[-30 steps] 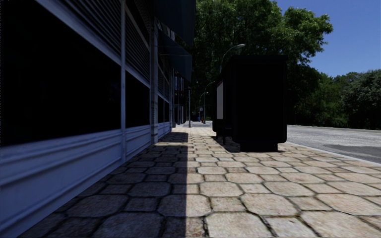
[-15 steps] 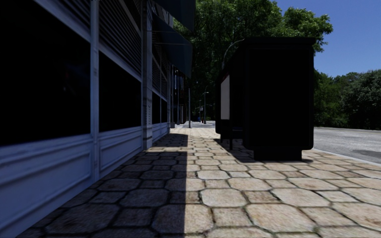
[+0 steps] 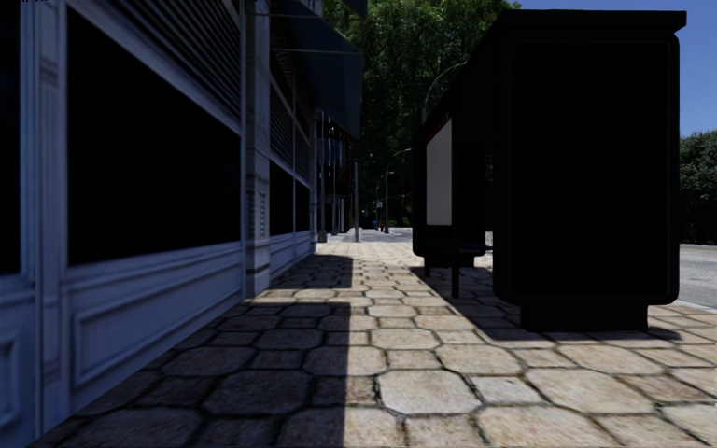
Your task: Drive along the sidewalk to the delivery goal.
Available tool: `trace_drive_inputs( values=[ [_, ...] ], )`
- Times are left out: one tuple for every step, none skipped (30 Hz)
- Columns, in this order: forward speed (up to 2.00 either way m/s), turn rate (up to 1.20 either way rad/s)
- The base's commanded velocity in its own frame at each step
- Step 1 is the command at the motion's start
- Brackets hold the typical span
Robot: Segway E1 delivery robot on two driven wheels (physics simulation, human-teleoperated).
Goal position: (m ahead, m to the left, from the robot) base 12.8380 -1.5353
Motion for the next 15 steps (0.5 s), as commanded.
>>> trace_drive_inputs(
  values=[
    [2.0, 0.0],
    [2.0, 0.0],
    [2.0, 0.0],
    [2.0, 0.0],
    [2.0, 0.0],
    [2.0, 0.0],
    [2.0, 0.0],
    [2.0, 0.0],
    [2.0, 0.0],
    [2.0, 0.0],
    [2.0, 0.0],
    [2.0, 0.0],
    [2.0, 0.0],
    [2.0, 0.0],
    [2.0, 0.0]
  ],
)
